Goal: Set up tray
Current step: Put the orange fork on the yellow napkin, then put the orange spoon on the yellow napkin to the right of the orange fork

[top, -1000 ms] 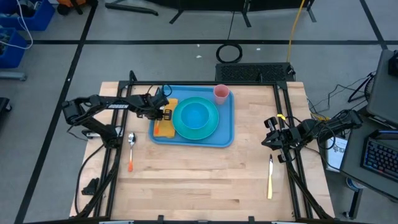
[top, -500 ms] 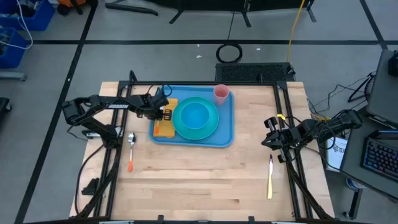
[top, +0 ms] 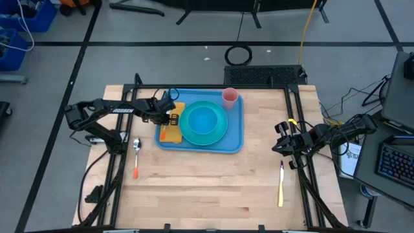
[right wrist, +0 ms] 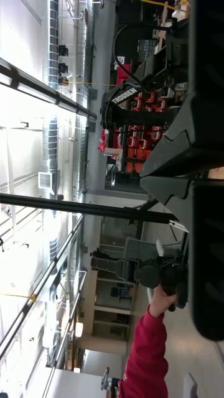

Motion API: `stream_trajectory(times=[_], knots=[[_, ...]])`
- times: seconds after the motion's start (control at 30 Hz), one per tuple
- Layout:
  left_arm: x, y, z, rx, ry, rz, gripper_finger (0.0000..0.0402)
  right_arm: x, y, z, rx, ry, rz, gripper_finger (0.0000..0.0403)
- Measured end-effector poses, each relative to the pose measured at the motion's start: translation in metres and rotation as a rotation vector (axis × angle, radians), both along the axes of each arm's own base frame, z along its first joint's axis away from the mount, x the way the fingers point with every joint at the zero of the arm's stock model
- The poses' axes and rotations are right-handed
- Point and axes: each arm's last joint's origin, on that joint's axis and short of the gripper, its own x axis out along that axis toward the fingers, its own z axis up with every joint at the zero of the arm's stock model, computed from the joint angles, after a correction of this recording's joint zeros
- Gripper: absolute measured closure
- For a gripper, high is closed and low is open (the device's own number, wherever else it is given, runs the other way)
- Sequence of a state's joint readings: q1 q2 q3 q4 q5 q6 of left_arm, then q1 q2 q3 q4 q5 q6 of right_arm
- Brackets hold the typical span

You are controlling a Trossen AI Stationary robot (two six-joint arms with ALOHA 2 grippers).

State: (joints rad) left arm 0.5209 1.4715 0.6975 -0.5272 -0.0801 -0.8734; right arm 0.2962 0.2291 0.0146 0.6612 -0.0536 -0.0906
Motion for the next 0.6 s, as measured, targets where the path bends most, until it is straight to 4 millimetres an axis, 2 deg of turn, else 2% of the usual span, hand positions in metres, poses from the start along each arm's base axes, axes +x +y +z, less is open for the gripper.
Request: stream_trajectory(times=[0.17, 0.47, 0.6], knots=[[0.0001, -0.0001, 0.0, -0.009, -0.008, 0.02, 0.0336, 0.0, 0.0, 0.0, 0.0, 0.0, 0.0, 0.0399], [0.0006, -0.0005, 0.0002, -0.024, -0.021, 0.027, 0.0251, 0.0, 0.0, 0.0, 0.0, 0.0, 0.0, 0.0399], [0.001, -0.0011, 0.0002, -0.026, -0.021, 0.011, 0.0228, 0.0, 0.0, -0.0001, 0.0, 0.0, 0.0, 0.0399]])
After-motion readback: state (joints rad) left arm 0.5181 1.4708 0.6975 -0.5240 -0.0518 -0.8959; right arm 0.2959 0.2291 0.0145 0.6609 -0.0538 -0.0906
